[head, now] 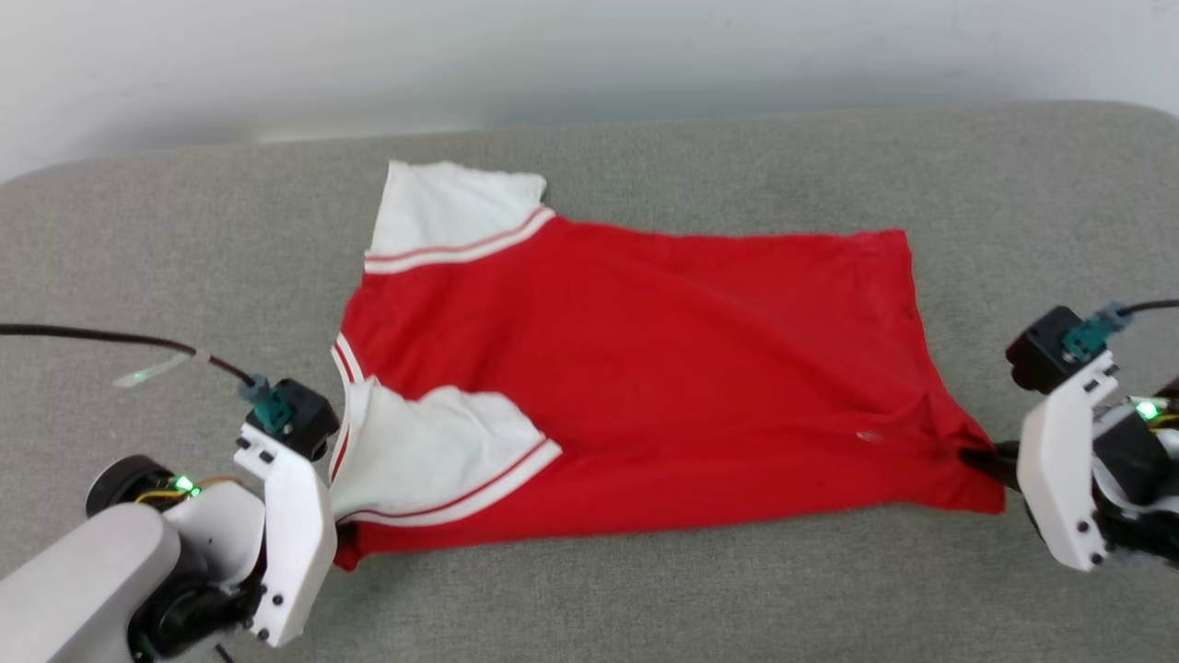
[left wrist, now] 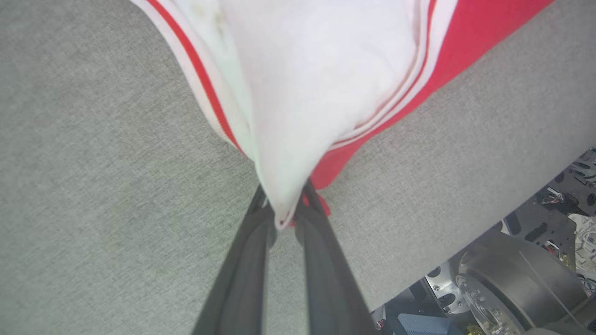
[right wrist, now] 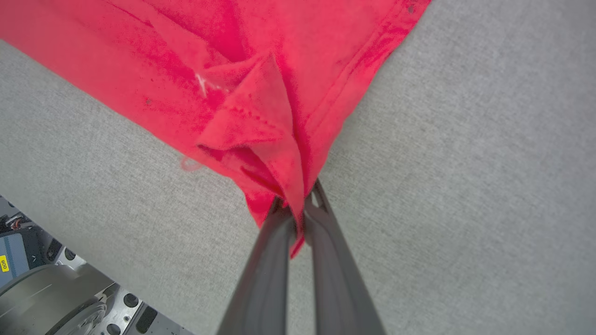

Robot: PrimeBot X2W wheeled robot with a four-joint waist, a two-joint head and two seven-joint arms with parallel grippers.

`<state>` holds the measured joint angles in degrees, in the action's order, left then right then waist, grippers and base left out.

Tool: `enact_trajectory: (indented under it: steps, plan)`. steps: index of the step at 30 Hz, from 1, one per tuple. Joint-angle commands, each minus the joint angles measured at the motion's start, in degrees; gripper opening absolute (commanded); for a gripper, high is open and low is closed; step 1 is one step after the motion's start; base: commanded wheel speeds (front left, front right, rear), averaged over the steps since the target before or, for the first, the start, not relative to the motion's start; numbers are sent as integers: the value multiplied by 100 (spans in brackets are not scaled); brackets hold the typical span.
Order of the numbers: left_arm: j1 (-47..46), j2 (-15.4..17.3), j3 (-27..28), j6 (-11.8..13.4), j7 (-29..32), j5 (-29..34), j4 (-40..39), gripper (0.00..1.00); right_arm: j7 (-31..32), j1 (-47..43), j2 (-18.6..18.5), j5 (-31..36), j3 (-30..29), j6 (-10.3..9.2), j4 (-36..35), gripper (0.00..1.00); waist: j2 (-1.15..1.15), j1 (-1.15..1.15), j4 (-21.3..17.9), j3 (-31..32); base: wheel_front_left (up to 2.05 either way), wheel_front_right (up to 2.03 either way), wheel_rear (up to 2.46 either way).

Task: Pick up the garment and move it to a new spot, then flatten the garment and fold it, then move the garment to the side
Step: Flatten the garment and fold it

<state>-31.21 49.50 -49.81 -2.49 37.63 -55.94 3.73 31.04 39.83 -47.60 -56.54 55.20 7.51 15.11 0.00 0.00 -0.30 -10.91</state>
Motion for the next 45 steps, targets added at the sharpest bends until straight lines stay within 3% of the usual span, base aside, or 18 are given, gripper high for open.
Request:
enact_trajectory:
  steps: [1,7,11,19,20,21,22,27,32,37,41,45]
  plan:
    - [160,119,25,58,-19,-57,-145,0,-25,-151,-181,-57,-1,-4,-169,0,0,0,-49,148,0,0,0]
    - [691,473,-42,228,-43,-229,-819,0,-16,-690,-822,-243,-106,-4,-801,0,0,0,-70,275,0,0,0]
    - [1107,591,-140,370,-92,-358,-1126,0,-2,-1183,-1039,-371,-200,-4,-999,0,0,0,-94,277,0,0,0]
    - [1565,489,-352,488,-244,-402,-988,0,-35,-1893,-615,-316,-377,-4,-546,0,0,0,-92,127,0,0,0]
    - [1550,468,-349,501,-279,-360,-917,24,-53,-1917,-551,-282,-399,-4,-480,0,0,0,-86,116,0,0,0]
    - [1509,445,-343,494,-335,-309,-860,100,-92,-1943,-497,-240,-437,-4,-428,26,0,0,-79,112,0,0,0]
    - [1461,416,-314,481,-395,-296,-813,100,-149,-1952,-450,-197,-483,-4,-403,100,0,0,-70,118,0,0,0]
    - [1169,529,46,490,-657,-353,-893,100,-640,-1885,-440,103,-935,-4,-559,100,0,0,-43,200,0,0,0]
    - [683,755,523,571,-974,-162,-963,100,-1583,-1745,-224,692,-1822,-4,-787,100,0,0,-120,190,0,0,0]
    - [124,722,889,696,-1365,165,-744,100,-2767,-1894,570,1773,-3054,-3,-852,100,0,0,-245,-15,0,0,0]
    - [-413,520,1043,633,-1416,278,-387,100,-3513,-2177,1348,2749,-4018,-5,-1040,100,0,0,-344,-276,0,0,0]
    - [-1059,331,1143,471,-1257,286,107,100,-3915,-2545,2058,3475,-4629,-3,-1425,100,0,0,-470,-592,0,0,0]
